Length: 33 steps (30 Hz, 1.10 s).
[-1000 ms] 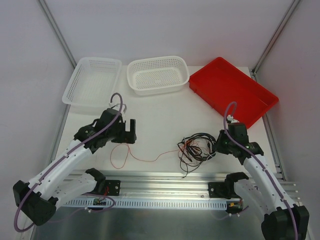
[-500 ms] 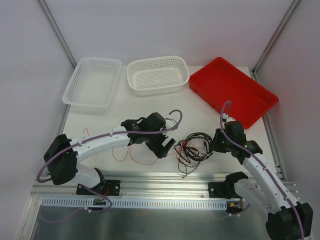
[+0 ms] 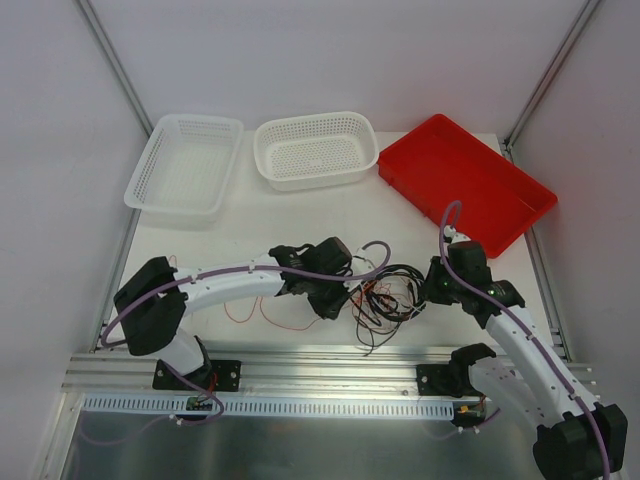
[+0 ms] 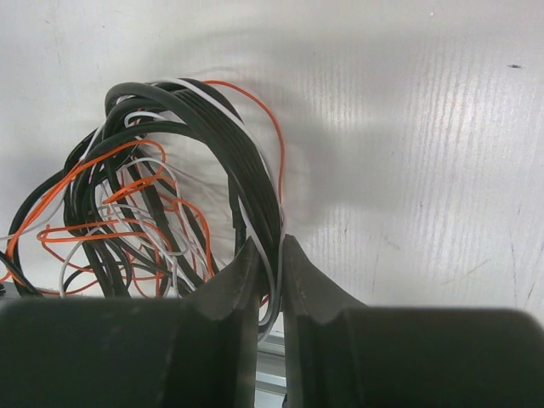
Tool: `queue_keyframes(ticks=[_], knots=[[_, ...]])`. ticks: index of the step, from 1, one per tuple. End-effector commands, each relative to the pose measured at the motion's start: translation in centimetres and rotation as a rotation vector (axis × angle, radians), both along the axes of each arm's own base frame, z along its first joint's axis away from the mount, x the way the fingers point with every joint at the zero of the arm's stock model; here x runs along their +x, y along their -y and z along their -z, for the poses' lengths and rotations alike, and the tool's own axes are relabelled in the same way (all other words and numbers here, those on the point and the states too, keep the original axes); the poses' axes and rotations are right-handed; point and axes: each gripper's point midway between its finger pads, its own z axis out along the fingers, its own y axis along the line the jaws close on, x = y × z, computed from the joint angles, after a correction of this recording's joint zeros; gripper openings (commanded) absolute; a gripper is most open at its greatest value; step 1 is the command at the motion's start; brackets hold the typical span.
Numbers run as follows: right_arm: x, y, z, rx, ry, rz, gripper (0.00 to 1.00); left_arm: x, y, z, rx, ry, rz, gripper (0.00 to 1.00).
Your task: Untangle the cables
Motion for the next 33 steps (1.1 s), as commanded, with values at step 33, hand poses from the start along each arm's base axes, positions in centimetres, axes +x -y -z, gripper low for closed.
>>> queue_keyframes(ticks=[33], knots=[[1.3, 2.7, 1.3, -0.092, -0.038, 0.192, 0.15, 10.9, -18.9, -29.8, -0.421, 0.758, -0.912, 0.00]])
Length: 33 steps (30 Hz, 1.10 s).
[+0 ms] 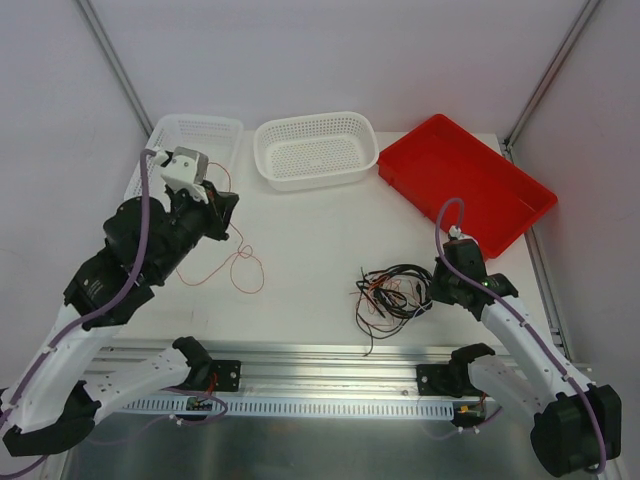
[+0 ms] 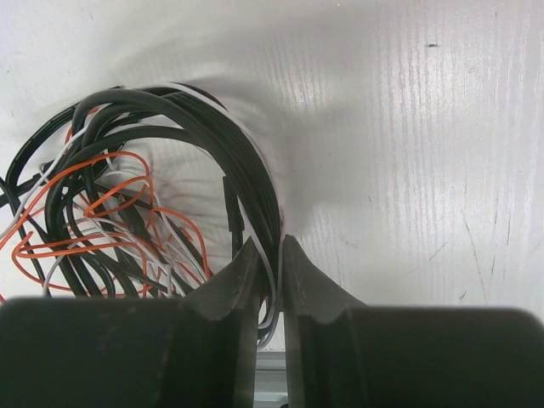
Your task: Untangle the cables
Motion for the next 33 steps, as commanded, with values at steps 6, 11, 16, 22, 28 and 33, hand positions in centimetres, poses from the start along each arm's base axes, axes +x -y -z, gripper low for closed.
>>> queue_keyframes(ticks=[6, 11, 16, 22, 28, 33], knots=[[0.4, -0.4, -0.7, 0.026, 0.034, -0.008, 0.34, 3.6, -1.3, 12.9, 0.041, -0.273, -0.301, 0.00], [0.4, -1.0, -1.1, 0.042, 0.059, -0.050, 0.50, 3.5, -4.0, 21.6, 0.041, -0.438, -0.467, 0.00], [0.3, -1.6, -1.5, 0.060, 0.078, -0.083, 0.58, 3.1, -6.1, 28.0, 0.032, -0.592, -0.581, 0.00], [0.1, -2.1, -2.2, 0.078, 0.114, -0.114, 0.64, 2.6, -6.8, 32.9, 0.036, -0.722, -0.633, 0.16], [-0.2, -2.3, -2.5, 0.084, 0.127, -0.136, 0.66, 2.5, -5.2, 33.9, -0.019, -0.794, -0.594, 0.46], [-0.2, -2.4, -2.8, 0.089, 0.148, -0.143, 0.68, 2.4, -4.4, 33.8, -0.065, -0.820, -0.578, 0.81]])
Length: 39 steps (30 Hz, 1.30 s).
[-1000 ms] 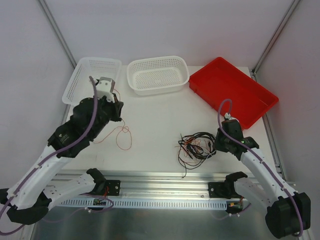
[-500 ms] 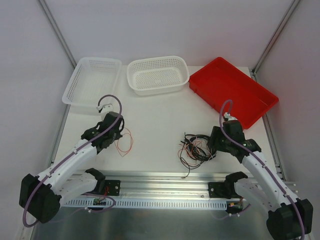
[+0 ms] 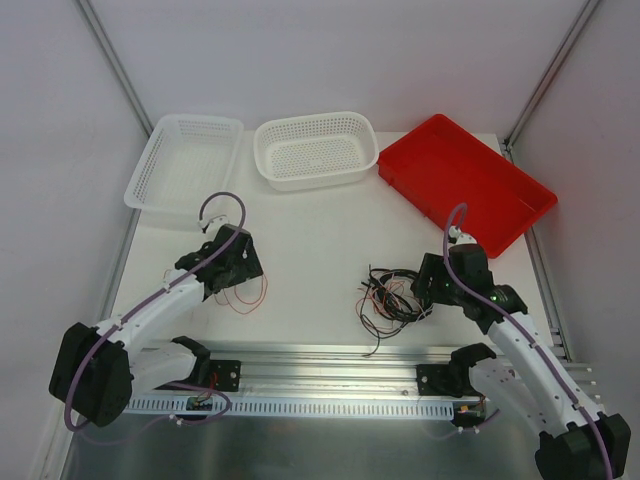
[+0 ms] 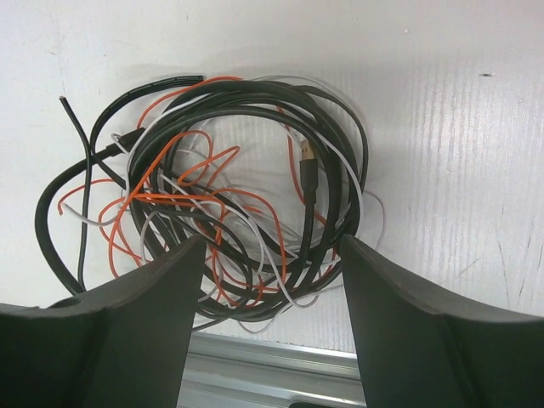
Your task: Untangle the cables
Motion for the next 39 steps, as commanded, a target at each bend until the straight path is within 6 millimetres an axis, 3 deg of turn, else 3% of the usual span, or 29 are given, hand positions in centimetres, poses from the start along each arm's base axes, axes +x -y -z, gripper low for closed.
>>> queue_keyframes(ticks=[1, 9, 18, 26, 29, 32, 33, 36, 37, 39], knots=[[0.3, -0.4, -0.6, 0.010, 0.037, -0.027, 0.69, 0.5, 1.3, -0.4, -0.083, 0.008, -0.018, 0.83], [0.0, -1.3, -0.5, 0.043, 0.031, -0.064, 0.71, 0.5, 1.9, 1.9, -0.052, -0.092, -0.023, 0.85], [-0.1, -1.5, 0.2, 0.047, 0.021, -0.074, 0.71, 1.2, 3.6, 2.9, -0.016, -0.132, 0.006, 0.82], [-0.2, -1.4, 0.7, 0.044, 0.016, -0.075, 0.71, 0.5, 4.0, 4.9, 0.017, -0.188, 0.011, 0.72], [-0.1, -1.5, 0.8, 0.044, 0.012, -0.073, 0.71, 0.2, 4.0, 5.8, 0.032, -0.213, 0.010, 0.61], [-0.2, -1.4, 0.9, 0.042, 0.010, -0.074, 0.71, 0.0, 4.0, 6.3, 0.038, -0.231, 0.012, 0.41], [-0.1, -1.4, 0.9, 0.042, 0.012, -0.072, 0.71, 0.0, 4.1, 6.3, 0.038, -0.230, 0.015, 0.30], [-0.2, -1.4, 0.9, 0.041, 0.010, -0.070, 0.71, 0.1, 4.4, 5.8, 0.026, -0.214, 0.027, 0.13], [-0.1, -1.4, 0.9, 0.040, 0.011, -0.071, 0.71, 0.0, 4.3, 5.8, 0.028, -0.217, 0.033, 0.01], [-0.1, -1.4, 0.8, 0.041, 0.014, -0.072, 0.72, 0.1, 4.6, 5.0, 0.008, -0.195, 0.048, 0.00]])
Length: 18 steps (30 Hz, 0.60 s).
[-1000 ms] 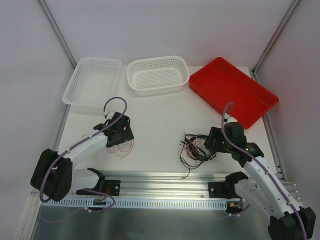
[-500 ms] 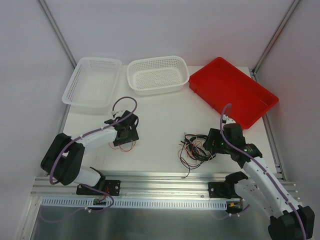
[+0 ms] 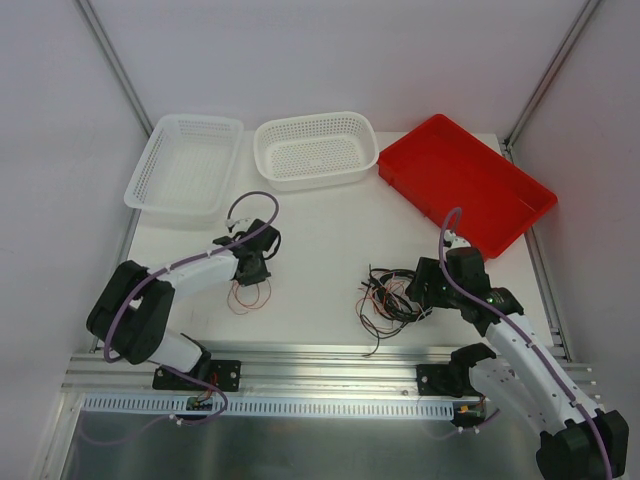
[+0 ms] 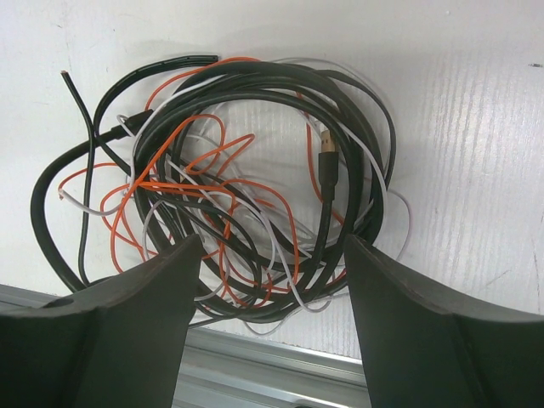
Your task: Untangle the cables
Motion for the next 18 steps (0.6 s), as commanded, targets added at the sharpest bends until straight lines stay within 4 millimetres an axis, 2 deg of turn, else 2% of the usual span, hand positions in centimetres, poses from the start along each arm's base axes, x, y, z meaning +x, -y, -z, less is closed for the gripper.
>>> queue_keyframes(ticks=[1, 4, 7, 14, 15, 17, 18], knots=[[0.4, -0.3, -0.3, 0.008, 0.026, -0.018, 0.72, -0.8, 1.1, -0.2, -0.056, -0.007, 0.025, 0.00], [0.3, -0.3, -0.4, 0.006, 0.027, -0.021, 0.72, -0.4, 1.6, -2.4, -0.101, 0.061, 0.046, 0.00], [0.3, -0.3, -0.5, 0.005, 0.026, -0.020, 0.72, 0.2, 1.9, -5.9, -0.146, 0.152, 0.064, 0.00], [0.0, -0.4, -0.8, 0.017, 0.030, -0.026, 0.72, 1.4, 1.9, -16.9, -0.198, 0.360, 0.136, 0.00], [-0.1, -0.5, -0.7, 0.018, 0.026, -0.029, 0.71, 1.7, 2.1, -19.3, -0.212, 0.397, 0.148, 0.00], [-0.1, -0.5, -0.8, 0.020, 0.027, -0.029, 0.72, 1.9, 2.2, -22.1, -0.214, 0.441, 0.183, 0.00], [0.0, -0.5, -0.8, 0.022, 0.029, -0.027, 0.72, 2.2, 2.3, -24.8, -0.227, 0.488, 0.196, 0.00]])
